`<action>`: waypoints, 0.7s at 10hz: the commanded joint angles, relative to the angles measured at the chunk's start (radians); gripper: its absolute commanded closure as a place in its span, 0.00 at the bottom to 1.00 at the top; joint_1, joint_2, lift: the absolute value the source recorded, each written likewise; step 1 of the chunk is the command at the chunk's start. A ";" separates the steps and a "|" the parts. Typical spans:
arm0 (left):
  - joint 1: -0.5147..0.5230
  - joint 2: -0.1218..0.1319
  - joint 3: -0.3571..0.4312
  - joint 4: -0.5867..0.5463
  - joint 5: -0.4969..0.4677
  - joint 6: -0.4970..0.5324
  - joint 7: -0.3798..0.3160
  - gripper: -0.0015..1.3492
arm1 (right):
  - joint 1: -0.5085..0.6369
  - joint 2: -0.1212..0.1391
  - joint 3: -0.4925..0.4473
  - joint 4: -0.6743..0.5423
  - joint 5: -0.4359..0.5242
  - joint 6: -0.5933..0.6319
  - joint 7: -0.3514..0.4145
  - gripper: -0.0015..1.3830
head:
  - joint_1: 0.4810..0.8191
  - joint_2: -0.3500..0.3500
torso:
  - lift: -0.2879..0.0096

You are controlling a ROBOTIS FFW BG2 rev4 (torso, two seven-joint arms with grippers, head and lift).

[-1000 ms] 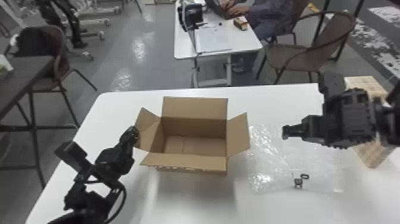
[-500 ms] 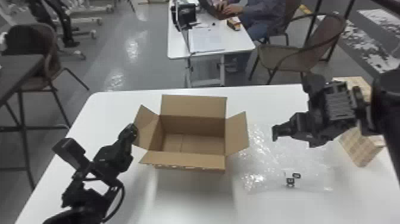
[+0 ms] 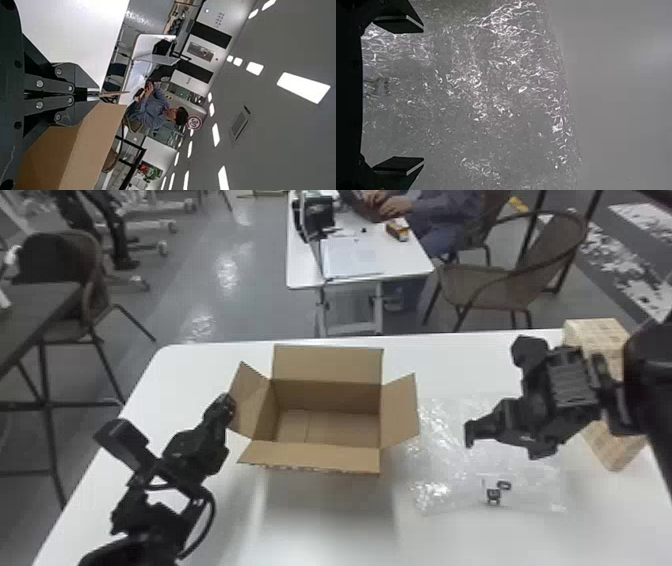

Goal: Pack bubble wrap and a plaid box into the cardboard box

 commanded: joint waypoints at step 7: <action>0.000 -0.003 -0.014 0.008 0.032 -0.027 0.000 0.89 | 0.063 -0.030 0.097 -0.008 0.157 -0.220 0.289 0.22 | 0.63 0.63 | 0.60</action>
